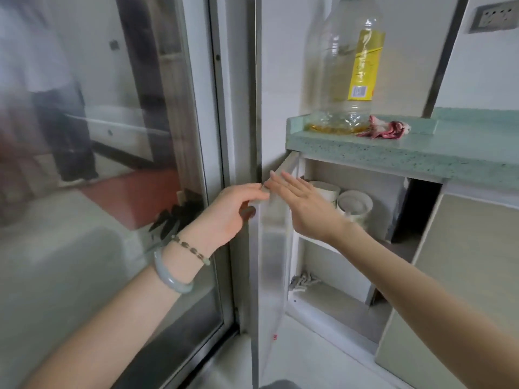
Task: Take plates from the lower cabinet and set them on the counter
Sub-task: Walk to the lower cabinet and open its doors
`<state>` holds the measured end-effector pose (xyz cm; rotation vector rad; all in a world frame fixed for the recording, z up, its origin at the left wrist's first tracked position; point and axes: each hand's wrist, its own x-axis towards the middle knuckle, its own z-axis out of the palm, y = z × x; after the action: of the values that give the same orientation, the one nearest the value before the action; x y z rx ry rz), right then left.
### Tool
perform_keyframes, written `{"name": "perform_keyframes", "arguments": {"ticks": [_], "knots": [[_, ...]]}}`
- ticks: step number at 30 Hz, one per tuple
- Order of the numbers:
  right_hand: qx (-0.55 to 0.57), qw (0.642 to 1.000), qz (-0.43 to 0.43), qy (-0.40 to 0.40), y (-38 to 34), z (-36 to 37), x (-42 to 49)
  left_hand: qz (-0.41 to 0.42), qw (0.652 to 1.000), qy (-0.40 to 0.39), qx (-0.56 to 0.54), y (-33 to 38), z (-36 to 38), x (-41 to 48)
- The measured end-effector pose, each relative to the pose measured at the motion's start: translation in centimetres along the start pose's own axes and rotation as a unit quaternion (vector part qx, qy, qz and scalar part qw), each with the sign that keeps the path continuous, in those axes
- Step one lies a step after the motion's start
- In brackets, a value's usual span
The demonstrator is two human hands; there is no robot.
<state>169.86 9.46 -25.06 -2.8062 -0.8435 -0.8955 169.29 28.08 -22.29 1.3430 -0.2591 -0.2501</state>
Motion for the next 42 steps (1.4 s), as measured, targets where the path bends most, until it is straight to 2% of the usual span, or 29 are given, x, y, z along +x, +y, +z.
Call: {"name": "perform_keyframes", "arguments": {"ticks": [2,3,4,5,6,8,10,13,15,18,23,28,30,31,34,38,42], "knots": [[0.004,1.000,-0.010,-0.001,-0.6,1.0,1.5,0.063,0.989,0.023,0.135,-0.4,-1.3,-0.1],[0.004,1.000,-0.014,-0.003,-0.8,1.4,2.2,0.106,0.969,0.032,0.220,-0.8,-2.0,-0.2],[0.003,1.000,-0.018,-0.005,-0.9,1.7,2.7,0.157,0.934,0.051,0.318,-1.3,-2.8,-0.3],[0.001,1.000,-0.021,-0.007,-1.1,1.9,3.2,0.212,0.878,0.083,0.421,-1.8,-3.6,-0.4],[-0.002,1.000,-0.023,-0.009,-1.2,2.1,3.7,0.258,0.808,0.121,0.516,-2.1,-4.3,-0.5],[-0.001,1.000,-0.025,-0.018,-1.5,2.5,4.4,0.315,0.677,0.178,0.641,-2.3,-5.3,-0.7],[0.006,0.999,-0.022,-0.030,-1.7,2.9,4.8,0.351,0.590,0.204,0.697,-2.0,-5.9,-0.8],[0.013,0.999,-0.007,-0.046,-2.2,3.8,5.8,0.368,0.519,0.216,0.741,-2.0,-6.8,-0.5],[0.012,0.998,0.002,-0.059,-2.8,4.4,6.8,0.340,0.501,0.215,0.766,-2.2,-7.4,-0.3],[0.013,0.997,0.020,-0.069,-3.5,5.3,8.1,0.305,0.495,0.223,0.783,-2.4,-8.2,-0.2],[-0.003,0.997,0.014,-0.071,-3.1,5.8,7.9,0.313,0.484,0.241,0.781,-3.1,-7.9,0.5],[-0.021,0.997,0.032,-0.070,-0.9,5.6,5.0,0.323,0.491,0.233,0.775,-5.3,-4.9,2.1],[-0.052,0.995,0.030,-0.077,0.1,5.3,3.3,0.340,0.514,0.225,0.755,-7.0,-4.0,2.8],[-0.073,0.993,0.033,-0.083,1.0,5.0,2.1,0.343,0.538,0.215,0.740,-8.1,-3.3,3.3],[-0.198,0.973,0.060,-0.107,5.3,2.8,-2.6,0.334,0.637,0.156,0.676,-12.5,1.7,5.4],[-0.393,0.903,0.053,-0.163,11.0,-1.9,-9.7,0.274,0.773,0.020,0.571,-19.1,10.6,8.4],[-0.530,0.809,0.043,-0.251,14.6,-5.7,-14.2,0.227,0.826,-0.094,0.508,-23.8,19.1,10.2]]}}
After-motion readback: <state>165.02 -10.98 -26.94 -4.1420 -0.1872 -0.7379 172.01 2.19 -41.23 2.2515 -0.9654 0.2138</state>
